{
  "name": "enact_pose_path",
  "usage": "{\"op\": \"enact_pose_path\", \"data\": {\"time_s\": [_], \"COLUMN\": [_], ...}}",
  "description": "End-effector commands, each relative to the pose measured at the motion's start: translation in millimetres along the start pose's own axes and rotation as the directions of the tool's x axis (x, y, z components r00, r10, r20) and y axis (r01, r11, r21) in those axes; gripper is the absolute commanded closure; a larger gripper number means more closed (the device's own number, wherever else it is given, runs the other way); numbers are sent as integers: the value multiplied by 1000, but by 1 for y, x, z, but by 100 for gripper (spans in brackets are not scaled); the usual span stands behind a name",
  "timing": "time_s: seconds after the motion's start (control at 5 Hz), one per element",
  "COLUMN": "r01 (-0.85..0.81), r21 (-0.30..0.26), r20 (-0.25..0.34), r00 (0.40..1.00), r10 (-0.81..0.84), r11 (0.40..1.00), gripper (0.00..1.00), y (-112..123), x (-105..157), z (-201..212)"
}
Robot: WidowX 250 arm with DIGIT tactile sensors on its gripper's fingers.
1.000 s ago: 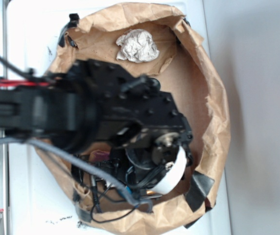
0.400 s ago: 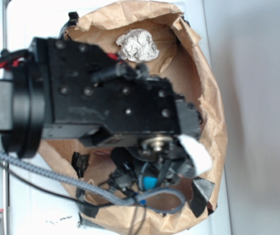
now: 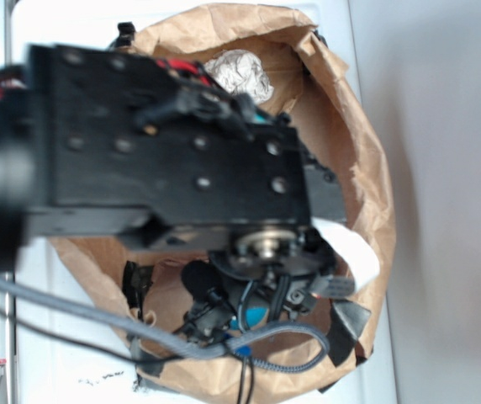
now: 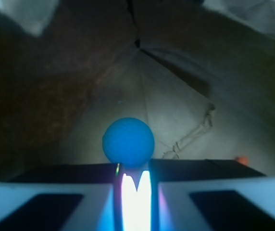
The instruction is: Grab the blue ball.
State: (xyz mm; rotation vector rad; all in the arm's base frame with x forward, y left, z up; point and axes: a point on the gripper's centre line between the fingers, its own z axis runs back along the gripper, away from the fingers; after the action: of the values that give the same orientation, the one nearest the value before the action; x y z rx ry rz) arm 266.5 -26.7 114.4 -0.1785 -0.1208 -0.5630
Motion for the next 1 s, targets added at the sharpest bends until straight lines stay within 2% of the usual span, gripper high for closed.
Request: {"op": "enact_pose_path", "data": {"time_s": [0.0, 0.4, 0.6, 0.8], "r01": [69, 230, 264, 335], "r21": [-22, -65, -57, -109], "r20": [44, 51, 13, 1], "r00": [997, 972, 964, 942], "r10": [-68, -227, -264, -336], "r11": [997, 971, 963, 936], "gripper": [0, 0, 0, 0], "y": [-12, -14, -22, -34], "x": [9, 14, 14, 12], "z": [6, -29, -48, -62]}}
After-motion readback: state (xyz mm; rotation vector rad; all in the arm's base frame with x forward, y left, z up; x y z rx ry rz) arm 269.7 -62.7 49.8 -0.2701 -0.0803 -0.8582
